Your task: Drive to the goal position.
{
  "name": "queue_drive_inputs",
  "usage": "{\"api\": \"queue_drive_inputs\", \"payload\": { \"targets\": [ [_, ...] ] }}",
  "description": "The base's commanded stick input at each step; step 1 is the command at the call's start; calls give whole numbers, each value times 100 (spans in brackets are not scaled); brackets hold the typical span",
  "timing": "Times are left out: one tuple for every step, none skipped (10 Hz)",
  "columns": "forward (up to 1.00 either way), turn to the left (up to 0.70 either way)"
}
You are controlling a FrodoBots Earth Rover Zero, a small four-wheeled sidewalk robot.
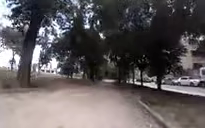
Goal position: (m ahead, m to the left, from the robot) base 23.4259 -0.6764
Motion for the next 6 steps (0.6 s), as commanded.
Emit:
{"api": "queue_drive_inputs", "payload": {
  "targets": [
    [100,0],
    [100,0],
    [100,0],
    [100,0],
    [100,0],
    [100,0]
  ]
}}
